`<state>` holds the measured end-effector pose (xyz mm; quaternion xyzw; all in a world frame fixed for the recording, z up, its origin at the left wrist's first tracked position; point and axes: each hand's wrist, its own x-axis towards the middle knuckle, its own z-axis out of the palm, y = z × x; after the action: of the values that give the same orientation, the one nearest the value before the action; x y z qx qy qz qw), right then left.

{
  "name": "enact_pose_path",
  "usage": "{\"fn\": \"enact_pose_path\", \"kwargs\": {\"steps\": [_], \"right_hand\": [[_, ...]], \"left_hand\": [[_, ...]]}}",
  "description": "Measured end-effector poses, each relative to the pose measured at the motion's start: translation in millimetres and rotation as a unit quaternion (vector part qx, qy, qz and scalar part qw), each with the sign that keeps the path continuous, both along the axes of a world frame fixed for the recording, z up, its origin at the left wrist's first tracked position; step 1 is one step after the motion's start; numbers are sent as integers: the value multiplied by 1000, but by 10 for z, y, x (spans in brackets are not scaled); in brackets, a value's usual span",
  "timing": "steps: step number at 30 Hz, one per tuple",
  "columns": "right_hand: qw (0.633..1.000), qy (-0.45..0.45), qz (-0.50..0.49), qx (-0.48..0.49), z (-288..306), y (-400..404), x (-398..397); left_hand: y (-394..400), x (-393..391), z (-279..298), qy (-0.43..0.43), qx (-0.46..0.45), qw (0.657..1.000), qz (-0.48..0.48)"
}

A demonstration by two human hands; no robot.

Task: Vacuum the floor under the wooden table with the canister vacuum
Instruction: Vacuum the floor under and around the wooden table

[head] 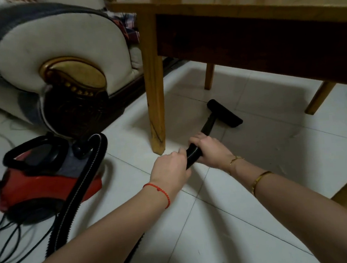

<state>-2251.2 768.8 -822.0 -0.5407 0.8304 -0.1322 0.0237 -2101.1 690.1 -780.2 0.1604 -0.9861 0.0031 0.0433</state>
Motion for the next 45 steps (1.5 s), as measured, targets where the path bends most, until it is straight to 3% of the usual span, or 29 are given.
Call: {"fn": "enact_pose_path", "kwargs": {"steps": [12,33,45], "right_hand": [[998,-11,60,-15,209,-42,397],[991,-41,127,28,-151,-943,-1138],[989,-24,149,14,-88,-629,-559]], "left_hand": [[-48,512,358,-8,17,1000,2],[-613,-949,-172,19,67,992,103],[-360,-338,-85,20,47,996,72]]}}
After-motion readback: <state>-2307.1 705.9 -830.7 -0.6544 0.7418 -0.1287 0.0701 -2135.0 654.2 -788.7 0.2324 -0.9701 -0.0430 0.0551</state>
